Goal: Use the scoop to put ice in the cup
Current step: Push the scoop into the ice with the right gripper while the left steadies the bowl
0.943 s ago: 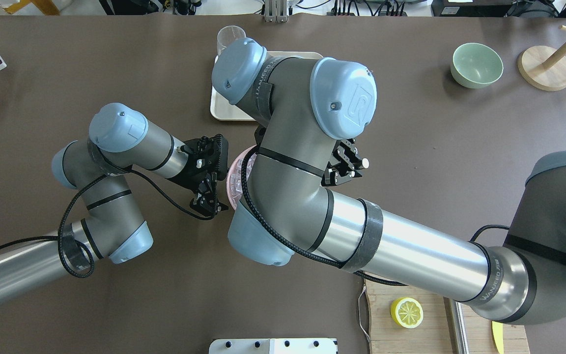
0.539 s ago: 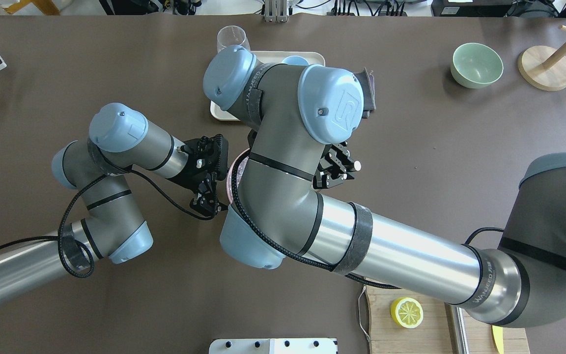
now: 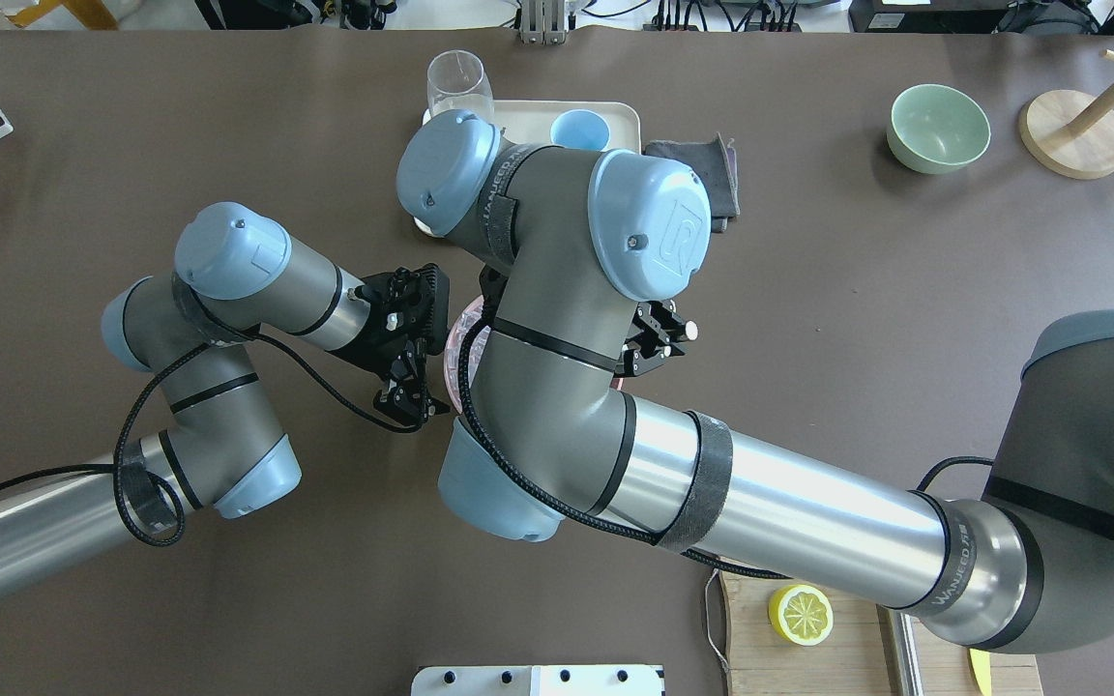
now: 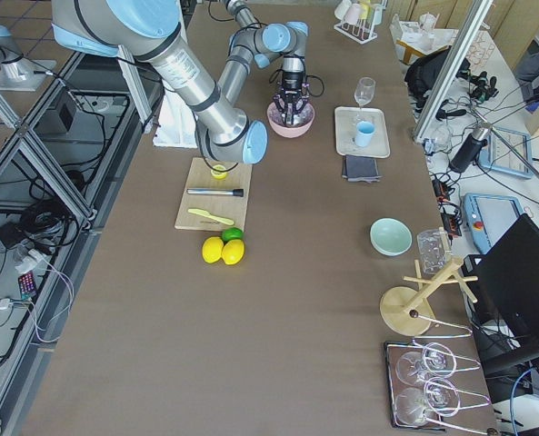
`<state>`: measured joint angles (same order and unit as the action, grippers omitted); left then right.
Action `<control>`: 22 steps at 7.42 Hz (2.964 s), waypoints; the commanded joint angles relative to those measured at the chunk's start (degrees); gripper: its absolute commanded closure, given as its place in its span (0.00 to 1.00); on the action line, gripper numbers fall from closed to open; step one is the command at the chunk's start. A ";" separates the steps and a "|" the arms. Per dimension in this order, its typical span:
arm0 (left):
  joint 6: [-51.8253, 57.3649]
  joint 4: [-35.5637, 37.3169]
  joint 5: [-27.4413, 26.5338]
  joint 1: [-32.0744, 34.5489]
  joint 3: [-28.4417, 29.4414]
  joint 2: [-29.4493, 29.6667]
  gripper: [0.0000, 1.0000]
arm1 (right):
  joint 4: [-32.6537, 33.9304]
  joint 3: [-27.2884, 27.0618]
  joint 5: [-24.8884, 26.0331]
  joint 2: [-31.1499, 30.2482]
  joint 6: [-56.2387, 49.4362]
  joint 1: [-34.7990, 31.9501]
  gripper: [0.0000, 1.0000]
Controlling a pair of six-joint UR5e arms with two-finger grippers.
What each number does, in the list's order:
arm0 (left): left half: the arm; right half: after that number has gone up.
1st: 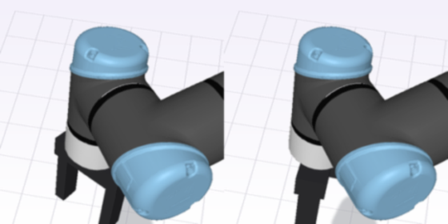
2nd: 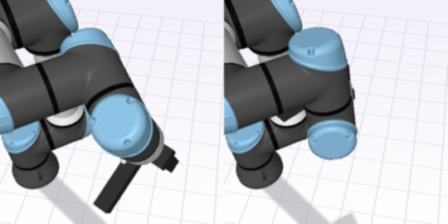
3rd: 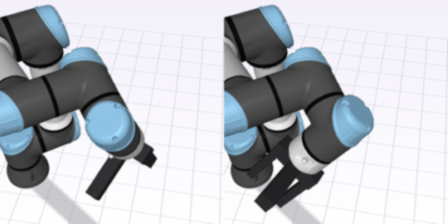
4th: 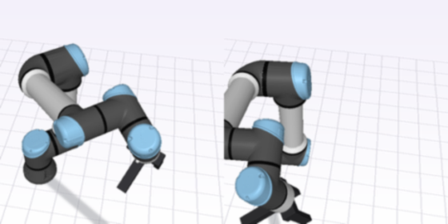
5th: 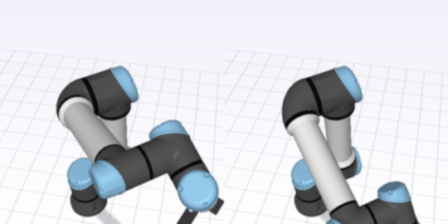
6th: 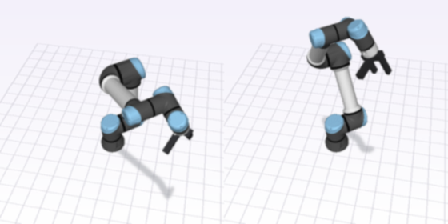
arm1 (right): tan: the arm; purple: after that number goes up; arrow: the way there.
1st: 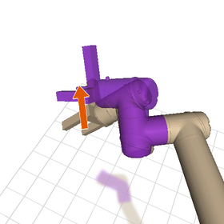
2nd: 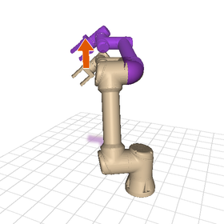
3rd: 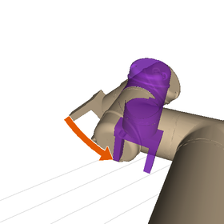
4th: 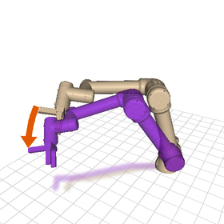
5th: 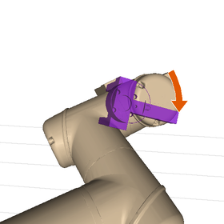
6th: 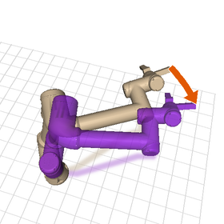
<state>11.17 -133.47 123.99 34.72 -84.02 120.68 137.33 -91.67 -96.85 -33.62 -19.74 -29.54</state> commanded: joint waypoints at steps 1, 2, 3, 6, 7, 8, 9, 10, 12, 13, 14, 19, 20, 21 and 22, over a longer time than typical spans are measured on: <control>0.00 -0.03 0.02 0.00 0.00 -0.10 0.01 | -5.39 -4.65 -0.35 -3.99 -0.30 0.01 1.00; 0.00 -0.03 0.37 0.09 0.00 -0.10 0.01 | -7.32 -6.58 -0.44 -5.82 -0.30 0.01 1.00; -0.09 0.05 0.37 0.09 0.00 -0.10 0.01 | -10.64 -7.81 -0.44 -8.10 -0.39 0.01 1.00; -0.88 0.05 0.37 0.09 0.00 -0.18 0.01 | -19.33 -9.40 -0.53 -13.54 0.22 0.01 1.00; -0.88 0.05 0.46 0.09 0.00 -0.19 0.01 | -22.60 -9.49 -0.88 -14.97 0.49 0.01 1.00; -0.88 0.05 0.46 0.17 0.00 -0.19 0.01 | -23.59 -9.50 -1.06 -15.07 0.58 0.01 1.00; -0.88 -0.03 0.81 0.35 0.00 -0.36 0.01 | -23.94 -9.67 -1.75 -15.07 0.58 -0.08 1.00; -0.80 0.05 1.07 0.35 0.00 -0.36 0.01 | -26.38 -11.41 -2.46 -17.07 0.58 -0.08 1.00; -0.88 -0.03 1.07 0.35 0.00 -0.36 0.01 | -28.77 -12.57 -3.52 -19.02 0.84 -0.17 1.00; -0.88 -0.03 1.07 0.35 0.00 -0.36 0.01 | -32.17 -12.66 -3.87 -20.76 3.45 -0.17 1.00; -0.88 0.05 1.16 0.44 0.00 -0.45 0.01 | -33.78 -12.66 -4.39 -21.65 3.65 -0.17 1.00; -0.88 0.05 1.25 0.44 0.00 -0.45 0.01 | -36.52 -13.54 -10.19 -23.59 5.06 -2.36 1.00; -0.88 0.05 1.25 0.44 0.00 -0.45 0.01 | -36.52 -13.54 -11.42 -23.59 5.06 -2.89 1.00; -0.88 0.05 1.25 0.44 0.00 -0.45 0.01 | -36.52 -13.71 -12.21 -23.77 5.06 -3.24 1.00; -0.97 0.05 1.25 0.44 0.00 -0.45 0.01 | -36.52 -14.15 -13.44 -23.68 5.15 -3.59 1.00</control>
<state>10.28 -133.42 125.24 35.16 -84.02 120.23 100.82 -105.29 -108.37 -57.29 -14.68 -32.45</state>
